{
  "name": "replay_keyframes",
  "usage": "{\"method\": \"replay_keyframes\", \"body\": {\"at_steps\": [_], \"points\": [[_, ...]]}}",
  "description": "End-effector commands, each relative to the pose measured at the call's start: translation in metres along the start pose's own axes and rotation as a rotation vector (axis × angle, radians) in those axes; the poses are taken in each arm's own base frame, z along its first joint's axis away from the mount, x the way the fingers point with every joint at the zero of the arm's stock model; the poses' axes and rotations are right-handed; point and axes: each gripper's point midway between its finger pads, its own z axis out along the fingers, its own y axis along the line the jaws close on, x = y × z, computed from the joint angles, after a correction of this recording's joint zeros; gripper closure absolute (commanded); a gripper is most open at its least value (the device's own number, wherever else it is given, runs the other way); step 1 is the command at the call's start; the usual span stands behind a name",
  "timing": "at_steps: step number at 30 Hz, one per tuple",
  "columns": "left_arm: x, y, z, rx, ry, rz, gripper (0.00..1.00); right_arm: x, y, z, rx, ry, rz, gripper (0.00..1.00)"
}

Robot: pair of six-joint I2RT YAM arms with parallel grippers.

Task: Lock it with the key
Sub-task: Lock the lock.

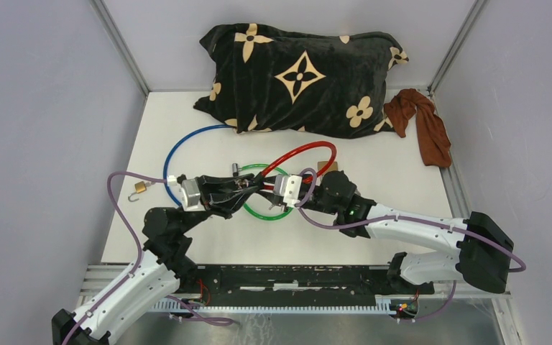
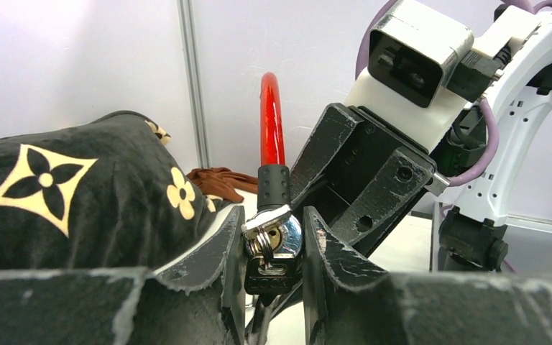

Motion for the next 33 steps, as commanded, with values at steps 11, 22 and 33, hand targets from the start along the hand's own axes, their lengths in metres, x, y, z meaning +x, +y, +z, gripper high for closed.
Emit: {"method": "replay_keyframes", "body": {"at_steps": [11, 22, 33], "points": [[-0.02, -0.017, 0.002, 0.087, -0.048, -0.002, 0.93, -0.035, -0.029, -0.011, 0.068, -0.01, -0.182, 1.0], [-0.019, -0.015, 0.002, 0.101, 0.008, 0.106, 0.25, -0.022, -0.037, -0.017, 0.073, 0.119, -0.276, 1.0], [-0.008, -0.013, -0.007, 0.15, 0.136, 0.347, 0.15, -0.01, -0.045, -0.025, 0.095, 0.213, -0.309, 1.0]]}}
